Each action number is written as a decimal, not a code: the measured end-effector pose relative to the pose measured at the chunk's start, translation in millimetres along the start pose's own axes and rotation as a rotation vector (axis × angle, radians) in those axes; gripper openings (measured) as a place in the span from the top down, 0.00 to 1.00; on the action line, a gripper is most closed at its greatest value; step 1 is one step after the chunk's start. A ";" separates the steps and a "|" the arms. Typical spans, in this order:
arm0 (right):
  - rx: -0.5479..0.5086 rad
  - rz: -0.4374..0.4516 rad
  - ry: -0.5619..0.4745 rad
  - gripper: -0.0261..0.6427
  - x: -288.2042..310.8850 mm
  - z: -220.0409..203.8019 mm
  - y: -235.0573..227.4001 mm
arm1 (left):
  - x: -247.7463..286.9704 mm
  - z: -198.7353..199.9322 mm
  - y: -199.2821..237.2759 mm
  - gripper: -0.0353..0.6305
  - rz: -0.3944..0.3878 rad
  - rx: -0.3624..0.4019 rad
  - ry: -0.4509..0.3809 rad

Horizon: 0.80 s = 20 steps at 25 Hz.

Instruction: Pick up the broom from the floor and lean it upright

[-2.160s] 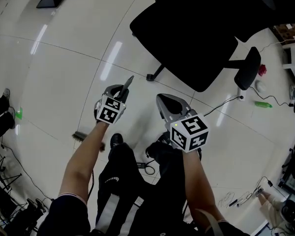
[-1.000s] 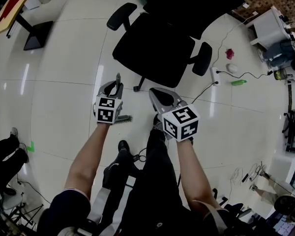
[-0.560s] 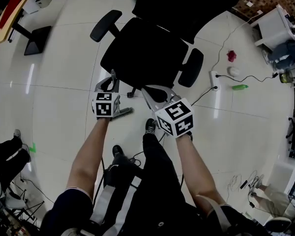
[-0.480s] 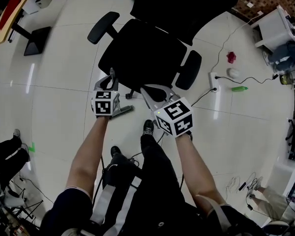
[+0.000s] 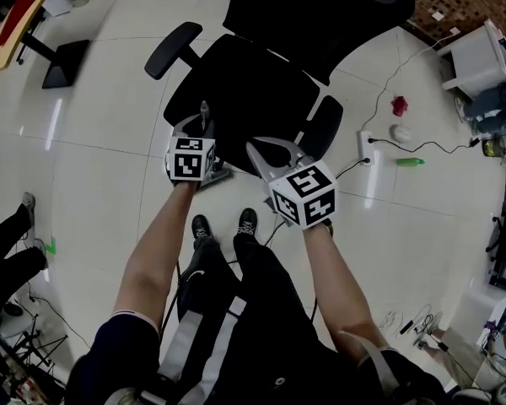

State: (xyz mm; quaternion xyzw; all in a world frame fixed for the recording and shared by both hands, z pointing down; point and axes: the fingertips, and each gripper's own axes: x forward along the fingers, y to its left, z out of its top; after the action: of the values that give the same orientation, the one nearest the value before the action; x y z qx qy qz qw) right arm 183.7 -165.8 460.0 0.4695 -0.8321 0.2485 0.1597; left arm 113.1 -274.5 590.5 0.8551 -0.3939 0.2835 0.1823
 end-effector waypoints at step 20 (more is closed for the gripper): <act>0.037 -0.021 0.005 0.96 4.8 2.0 -13.1 | 26.4 9.4 -21.3 0.69 -0.136 0.008 0.044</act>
State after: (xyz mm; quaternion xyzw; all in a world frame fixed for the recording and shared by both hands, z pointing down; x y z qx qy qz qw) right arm 192.5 -176.1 464.2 0.4804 -0.8221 0.2631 0.1556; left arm 146.8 -281.3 598.0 0.8743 -0.3294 0.2908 0.2063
